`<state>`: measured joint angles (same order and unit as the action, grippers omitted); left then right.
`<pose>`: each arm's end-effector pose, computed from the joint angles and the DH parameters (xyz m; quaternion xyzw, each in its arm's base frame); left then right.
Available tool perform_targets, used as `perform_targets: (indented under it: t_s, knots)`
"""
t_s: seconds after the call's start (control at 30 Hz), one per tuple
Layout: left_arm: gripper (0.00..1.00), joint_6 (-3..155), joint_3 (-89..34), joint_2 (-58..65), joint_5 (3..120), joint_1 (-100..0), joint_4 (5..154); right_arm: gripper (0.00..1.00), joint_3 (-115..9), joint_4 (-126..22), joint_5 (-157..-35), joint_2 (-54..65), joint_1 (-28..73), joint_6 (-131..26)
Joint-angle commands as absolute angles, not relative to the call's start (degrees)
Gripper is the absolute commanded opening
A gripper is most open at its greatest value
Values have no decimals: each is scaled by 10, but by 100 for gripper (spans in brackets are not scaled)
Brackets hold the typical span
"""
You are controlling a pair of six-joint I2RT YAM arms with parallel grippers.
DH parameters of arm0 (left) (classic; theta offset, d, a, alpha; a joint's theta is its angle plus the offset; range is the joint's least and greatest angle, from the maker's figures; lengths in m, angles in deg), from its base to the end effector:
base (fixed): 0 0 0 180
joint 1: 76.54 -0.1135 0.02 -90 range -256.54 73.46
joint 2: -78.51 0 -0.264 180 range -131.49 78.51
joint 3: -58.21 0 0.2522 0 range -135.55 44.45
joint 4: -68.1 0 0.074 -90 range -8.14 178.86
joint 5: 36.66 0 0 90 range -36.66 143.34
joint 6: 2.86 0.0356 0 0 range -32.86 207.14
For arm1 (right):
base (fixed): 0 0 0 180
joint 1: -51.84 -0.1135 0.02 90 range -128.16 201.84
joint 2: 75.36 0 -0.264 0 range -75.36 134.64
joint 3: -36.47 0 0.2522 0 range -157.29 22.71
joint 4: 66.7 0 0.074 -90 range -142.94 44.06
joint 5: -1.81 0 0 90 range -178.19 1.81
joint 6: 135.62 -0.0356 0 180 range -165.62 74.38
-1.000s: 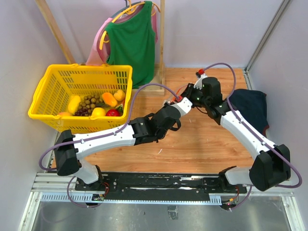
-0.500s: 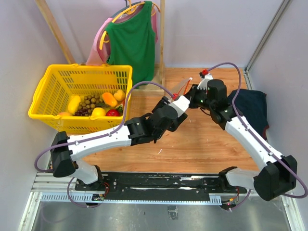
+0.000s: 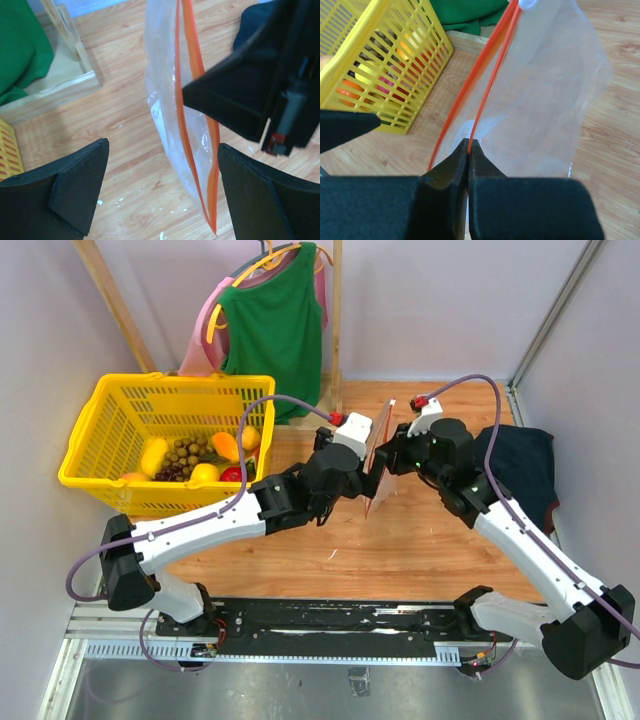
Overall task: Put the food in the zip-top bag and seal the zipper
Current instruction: Open the zipper of the food storage bag.
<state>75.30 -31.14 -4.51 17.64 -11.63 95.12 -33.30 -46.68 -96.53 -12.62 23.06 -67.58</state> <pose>0.1608 -0.2944 0.3670 0.1939 0.7784 -0.1383 0.5809 0.2217 0.1277 0.3545 -0.0916 0.7764 0.3175 0.5367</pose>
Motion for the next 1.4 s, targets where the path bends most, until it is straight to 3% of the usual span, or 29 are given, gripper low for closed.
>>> perform_targets:
  t_s: [0.0,0.57,1.0,1.37]
  knots:
    - [94,659,-317,-51,221,-148,919,1,-323,-464,-924,-131,208,-640]
    - [92,583,-268,-59,269,-182,881,1,-306,-474,-904,-129,192,-624]
    - [88,560,-163,-9,313,-182,793,1,-302,-479,-901,-127,192,-625]
    - [84,563,-193,-46,295,-181,789,1,-300,-478,-901,-120,191,-623]
